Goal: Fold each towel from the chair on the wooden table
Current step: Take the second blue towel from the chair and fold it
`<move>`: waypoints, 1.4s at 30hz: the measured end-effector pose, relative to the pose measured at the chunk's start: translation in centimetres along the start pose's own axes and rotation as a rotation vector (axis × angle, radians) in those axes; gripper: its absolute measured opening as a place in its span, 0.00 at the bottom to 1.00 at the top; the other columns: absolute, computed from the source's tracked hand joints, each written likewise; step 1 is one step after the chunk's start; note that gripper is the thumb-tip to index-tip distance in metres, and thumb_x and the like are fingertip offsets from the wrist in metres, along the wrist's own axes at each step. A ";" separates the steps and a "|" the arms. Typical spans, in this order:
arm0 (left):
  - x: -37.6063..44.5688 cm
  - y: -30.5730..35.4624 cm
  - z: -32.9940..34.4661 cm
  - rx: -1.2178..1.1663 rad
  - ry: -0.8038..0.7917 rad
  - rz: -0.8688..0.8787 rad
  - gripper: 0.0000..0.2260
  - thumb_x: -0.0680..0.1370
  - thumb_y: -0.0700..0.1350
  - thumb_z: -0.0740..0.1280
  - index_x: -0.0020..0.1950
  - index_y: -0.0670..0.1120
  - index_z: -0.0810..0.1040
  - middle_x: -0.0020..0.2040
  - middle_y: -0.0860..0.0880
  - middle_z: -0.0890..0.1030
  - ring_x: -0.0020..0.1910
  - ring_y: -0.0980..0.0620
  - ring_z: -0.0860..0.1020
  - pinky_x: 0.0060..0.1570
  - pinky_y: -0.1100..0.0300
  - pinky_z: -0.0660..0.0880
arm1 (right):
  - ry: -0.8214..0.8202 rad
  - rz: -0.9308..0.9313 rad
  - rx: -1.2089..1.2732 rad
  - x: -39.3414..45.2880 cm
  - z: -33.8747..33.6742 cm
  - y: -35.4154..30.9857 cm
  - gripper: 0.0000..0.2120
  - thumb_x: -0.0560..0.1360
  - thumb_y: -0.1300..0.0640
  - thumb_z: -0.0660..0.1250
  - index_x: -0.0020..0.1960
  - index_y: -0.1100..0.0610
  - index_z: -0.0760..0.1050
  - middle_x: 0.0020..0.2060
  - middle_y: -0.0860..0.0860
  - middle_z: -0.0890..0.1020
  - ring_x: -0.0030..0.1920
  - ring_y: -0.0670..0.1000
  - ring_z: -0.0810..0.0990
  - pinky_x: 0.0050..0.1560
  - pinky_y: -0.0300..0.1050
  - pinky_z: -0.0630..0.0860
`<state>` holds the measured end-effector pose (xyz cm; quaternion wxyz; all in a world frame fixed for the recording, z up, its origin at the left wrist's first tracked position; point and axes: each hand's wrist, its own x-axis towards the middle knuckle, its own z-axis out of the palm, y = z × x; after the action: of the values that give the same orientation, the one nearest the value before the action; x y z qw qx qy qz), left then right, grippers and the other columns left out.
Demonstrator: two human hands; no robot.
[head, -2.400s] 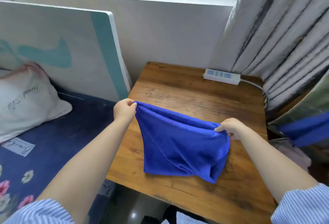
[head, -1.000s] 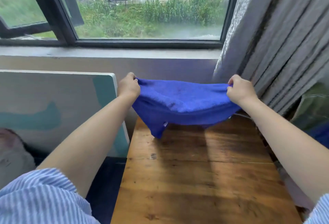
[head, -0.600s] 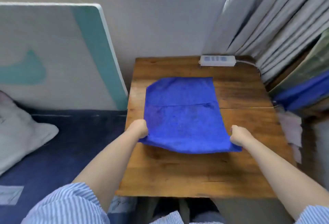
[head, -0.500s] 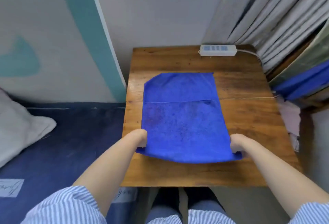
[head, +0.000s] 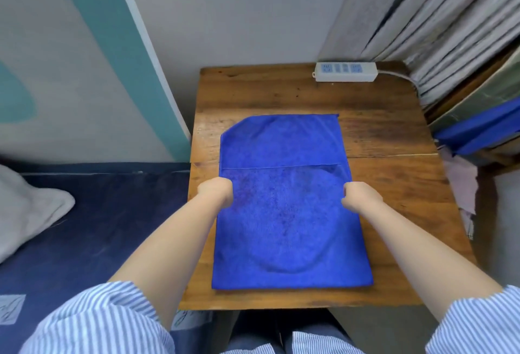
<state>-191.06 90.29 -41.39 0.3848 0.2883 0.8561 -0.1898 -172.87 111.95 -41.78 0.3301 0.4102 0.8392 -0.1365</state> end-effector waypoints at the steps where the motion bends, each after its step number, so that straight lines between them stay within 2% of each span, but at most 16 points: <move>1: 0.2 0.2 -0.2 -0.015 0.027 0.000 0.07 0.78 0.38 0.54 0.42 0.44 0.69 0.40 0.50 0.70 0.44 0.48 0.70 0.39 0.60 0.67 | 0.023 -0.032 0.005 0.3 -0.3 -0.6 0.06 0.74 0.64 0.55 0.46 0.58 0.70 0.52 0.55 0.77 0.50 0.56 0.75 0.37 0.41 0.69; 4: 2.4 1.0 -1.6 -0.057 0.102 -0.007 0.10 0.75 0.34 0.54 0.53 0.41 0.72 0.46 0.46 0.73 0.47 0.47 0.73 0.39 0.58 0.69 | 0.098 -0.143 0.029 3.7 -1.2 -1.6 0.15 0.75 0.65 0.56 0.61 0.61 0.68 0.60 0.56 0.73 0.60 0.57 0.72 0.53 0.48 0.72; 8: 5.4 1.7 -2.2 -0.098 0.166 0.015 0.13 0.76 0.35 0.55 0.59 0.41 0.68 0.60 0.43 0.72 0.60 0.45 0.71 0.47 0.56 0.70 | 0.109 -0.257 -0.095 7.3 -1.8 -2.3 0.21 0.74 0.64 0.59 0.67 0.57 0.63 0.64 0.53 0.70 0.65 0.55 0.66 0.61 0.47 0.68; 12: 7.6 2.2 -1.1 -0.057 0.207 0.025 0.13 0.76 0.36 0.56 0.59 0.43 0.69 0.60 0.45 0.73 0.62 0.46 0.68 0.56 0.55 0.69 | 0.086 -0.309 -0.222 9.7 -2.3 -1.6 0.14 0.73 0.64 0.57 0.56 0.56 0.73 0.54 0.52 0.79 0.58 0.54 0.72 0.54 0.44 0.68; 15: 8.5 2.1 -0.7 -0.035 0.259 0.044 0.10 0.77 0.39 0.57 0.56 0.44 0.71 0.56 0.47 0.77 0.60 0.46 0.70 0.59 0.56 0.65 | -0.050 -0.331 -0.091 11.0 -4.2 -0.3 0.08 0.75 0.61 0.59 0.50 0.58 0.76 0.51 0.54 0.80 0.55 0.55 0.75 0.49 0.44 0.68; 18: 8.5 0.8 -2.1 -0.403 0.157 0.137 0.06 0.78 0.40 0.59 0.46 0.44 0.75 0.46 0.48 0.78 0.49 0.47 0.74 0.44 0.59 0.69 | -0.140 -0.401 0.007 11.2 -6.6 1.0 0.05 0.75 0.60 0.61 0.41 0.56 0.74 0.43 0.54 0.80 0.47 0.53 0.75 0.40 0.41 0.63; 20: 7.9 -0.7 -4.3 -0.765 -0.145 0.249 0.10 0.76 0.37 0.62 0.36 0.46 0.71 0.36 0.50 0.73 0.38 0.51 0.71 0.35 0.63 0.66 | -0.203 -0.437 0.230 10.8 -8.3 1.5 0.10 0.74 0.62 0.62 0.35 0.53 0.72 0.34 0.48 0.76 0.38 0.49 0.72 0.36 0.41 0.63; 23: 6.8 -3.0 -8.2 -1.006 -0.491 0.349 0.10 0.68 0.36 0.63 0.28 0.47 0.70 0.29 0.54 0.73 0.31 0.58 0.72 0.34 0.67 0.68 | -0.403 -0.426 0.737 10.4 -11.1 1.6 0.14 0.75 0.68 0.61 0.33 0.54 0.73 0.28 0.46 0.75 0.30 0.42 0.72 0.33 0.37 0.67; 25: 7.0 -3.6 -10.4 -1.124 -0.492 0.322 0.05 0.62 0.37 0.60 0.27 0.46 0.70 0.26 0.54 0.73 0.27 0.59 0.74 0.29 0.69 0.69 | -0.462 -0.403 0.941 11.4 -13.0 1.4 0.15 0.74 0.71 0.59 0.33 0.58 0.74 0.27 0.46 0.77 0.28 0.41 0.76 0.30 0.33 0.71; 27: 8.3 -3.4 -12.4 -1.212 -0.335 0.219 0.06 0.62 0.37 0.60 0.26 0.46 0.69 0.26 0.52 0.71 0.27 0.56 0.72 0.27 0.66 0.67 | -0.371 -0.380 0.967 13.1 -14.7 0.4 0.14 0.74 0.71 0.59 0.34 0.58 0.73 0.30 0.49 0.77 0.31 0.44 0.77 0.31 0.34 0.71; 30: 11.9 -2.3 -13.6 -0.863 0.095 0.041 0.13 0.72 0.37 0.59 0.27 0.46 0.63 0.30 0.49 0.66 0.32 0.49 0.64 0.31 0.59 0.58 | 0.030 -0.340 0.448 16.6 -15.5 -2.1 0.07 0.74 0.64 0.62 0.40 0.58 0.76 0.39 0.52 0.76 0.42 0.51 0.74 0.41 0.41 0.68; 32: 13.9 -1.5 -13.2 -0.531 0.236 -0.046 0.10 0.74 0.38 0.59 0.32 0.45 0.67 0.36 0.45 0.72 0.39 0.45 0.69 0.35 0.58 0.63 | 0.162 -0.305 0.181 18.5 -14.6 -3.4 0.07 0.74 0.63 0.62 0.48 0.60 0.78 0.44 0.53 0.77 0.49 0.54 0.75 0.45 0.42 0.70; 34: 15.6 -0.7 -12.7 -0.309 0.277 -0.061 0.06 0.74 0.40 0.59 0.43 0.43 0.75 0.49 0.42 0.76 0.50 0.42 0.73 0.44 0.55 0.70 | 0.211 -0.293 0.074 20.1 -13.7 -4.4 0.09 0.74 0.65 0.60 0.49 0.62 0.77 0.49 0.56 0.76 0.53 0.58 0.75 0.47 0.45 0.71; 37: 17.3 0.3 -11.8 -0.125 0.292 0.006 0.12 0.75 0.42 0.59 0.55 0.42 0.77 0.61 0.43 0.71 0.62 0.43 0.68 0.54 0.52 0.71 | 0.257 -0.305 0.016 21.3 -12.2 -4.6 0.09 0.73 0.68 0.59 0.50 0.64 0.76 0.60 0.59 0.71 0.58 0.59 0.71 0.51 0.47 0.72; 39: 18.2 0.5 -11.9 -0.157 0.277 0.117 0.11 0.74 0.41 0.60 0.53 0.41 0.78 0.67 0.45 0.68 0.67 0.45 0.64 0.60 0.53 0.69 | 0.237 -0.353 -0.031 21.7 -11.6 -4.5 0.09 0.73 0.68 0.58 0.50 0.66 0.75 0.65 0.59 0.68 0.62 0.59 0.68 0.55 0.47 0.71; 42: 19.0 0.3 -12.4 -0.219 0.219 0.275 0.07 0.72 0.42 0.63 0.44 0.41 0.79 0.70 0.48 0.66 0.70 0.47 0.61 0.64 0.55 0.67 | 0.235 -0.422 -0.114 22.2 -11.7 -4.3 0.08 0.72 0.67 0.58 0.48 0.64 0.74 0.58 0.58 0.71 0.55 0.58 0.71 0.50 0.47 0.71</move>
<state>-207.93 103.90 -48.13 0.3406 0.3778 0.8609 -0.0086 -191.27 128.35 -48.02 0.2170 0.2195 0.9452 -0.1061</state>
